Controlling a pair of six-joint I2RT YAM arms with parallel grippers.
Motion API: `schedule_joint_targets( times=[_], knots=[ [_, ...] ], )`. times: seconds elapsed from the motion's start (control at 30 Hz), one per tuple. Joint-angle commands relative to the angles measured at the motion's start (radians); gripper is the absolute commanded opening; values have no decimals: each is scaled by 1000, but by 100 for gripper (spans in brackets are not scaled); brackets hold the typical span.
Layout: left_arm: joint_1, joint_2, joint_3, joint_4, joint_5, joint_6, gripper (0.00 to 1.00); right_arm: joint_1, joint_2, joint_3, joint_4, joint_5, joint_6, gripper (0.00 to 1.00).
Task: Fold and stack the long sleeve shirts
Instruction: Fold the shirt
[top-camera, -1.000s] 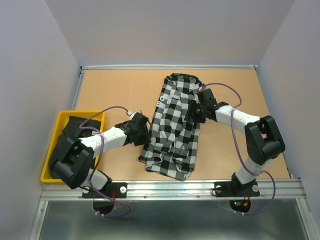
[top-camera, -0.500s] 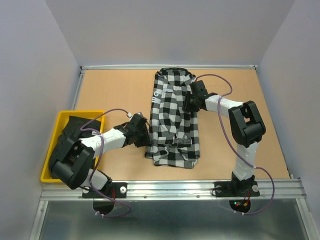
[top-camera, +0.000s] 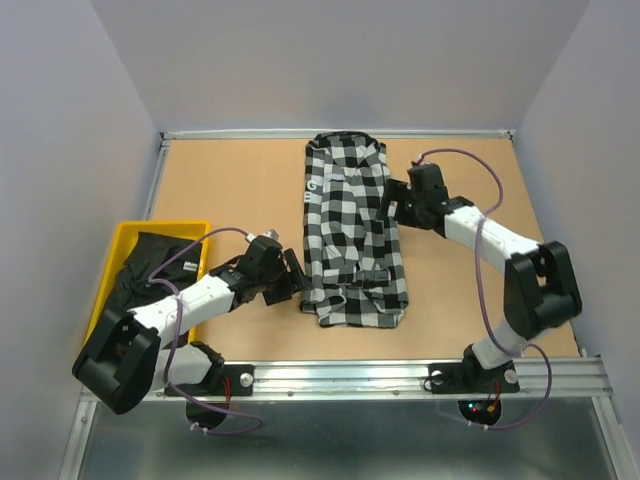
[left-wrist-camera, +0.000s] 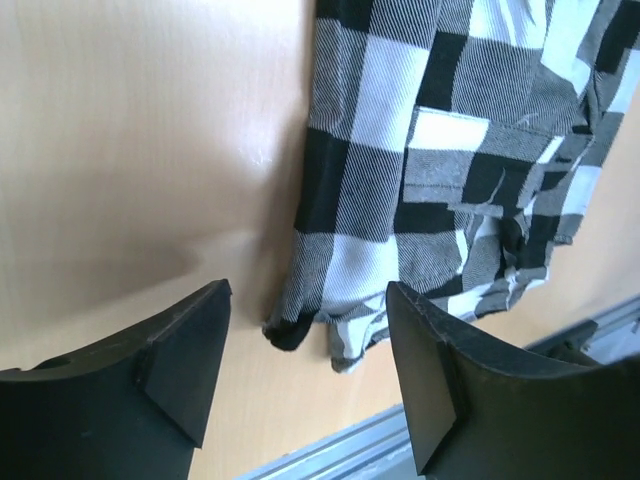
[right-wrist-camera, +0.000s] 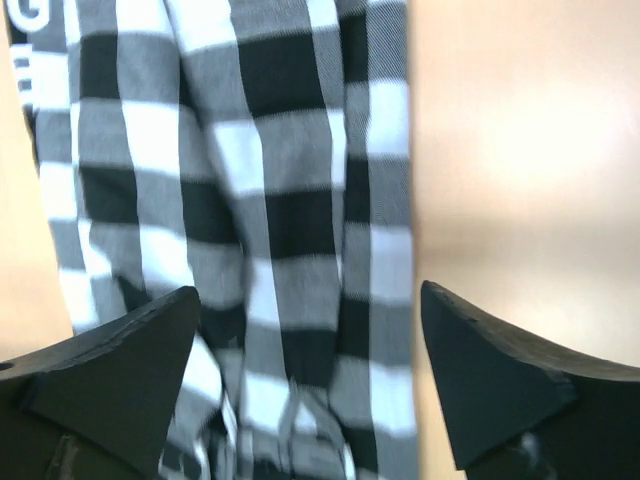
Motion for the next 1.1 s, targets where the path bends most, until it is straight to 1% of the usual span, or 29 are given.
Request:
schedule_joint_targets(
  times=[0.0, 0.07, 0.1, 0.17, 0.2, 0.3, 0.33, 0.37, 0.4, 0.43, 0.47, 0.57, 0.7, 0.73, 0.77, 0.83, 0.93, 1.07],
  knots=[
    [-3, -23, -36, -1, 61, -21, 76, -29, -202, -166, -74, 21, 68, 100],
    [-4, -25, -50, 7, 87, -18, 77, -35, -272, -259, -108, 6, 90, 100],
    [-4, -29, -59, 11, 89, -16, 77, -35, -336, -316, -128, -4, 105, 100],
    [-6, -31, -69, 24, 95, -18, 78, -35, -390, -371, -141, -34, 121, 100],
    [-6, -34, -67, 27, 98, -21, 78, -35, -438, -414, -143, -82, 122, 99],
    [-7, -37, -44, 30, 85, -33, 77, -37, -484, -450, -142, -115, 121, 88],
    [-7, -39, -35, 27, 75, -33, 75, -35, -495, -450, -140, -126, 116, 82],
    [-7, -42, -21, 21, 50, -33, 74, -35, -498, -448, -135, -156, 112, 79],
    [-7, -51, 5, 16, 37, -37, 70, -35, -500, -445, -122, -175, 106, 77],
    [-7, -56, 19, 16, 16, -37, 68, -35, -504, -442, -109, -217, 104, 73],
    [-7, -56, 51, 15, 3, -39, 63, -35, -504, -435, -82, -238, 102, 71],
    [-7, -39, 105, 21, -38, -44, 57, -35, -493, -416, -37, -291, 104, 66],
    [-7, 67, 219, 54, -55, -21, 50, -34, -458, -381, 48, -353, 133, 57],
    [-9, 87, 243, 57, -52, 1, 50, -34, -449, -378, 68, -374, 139, 52],
    [-9, 105, 266, 57, -47, 8, 50, -34, -441, -372, 87, -405, 147, 50],
    [-9, 159, 325, 79, -47, 30, 49, -24, -411, -349, 127, -419, 162, 45],
    [-9, 242, 396, 116, -40, 65, 47, -14, -368, -324, 167, -426, 171, 42],
    [-12, 372, 479, 168, 17, 113, 47, -11, -308, -275, 205, -428, 178, 40]
  ],
)
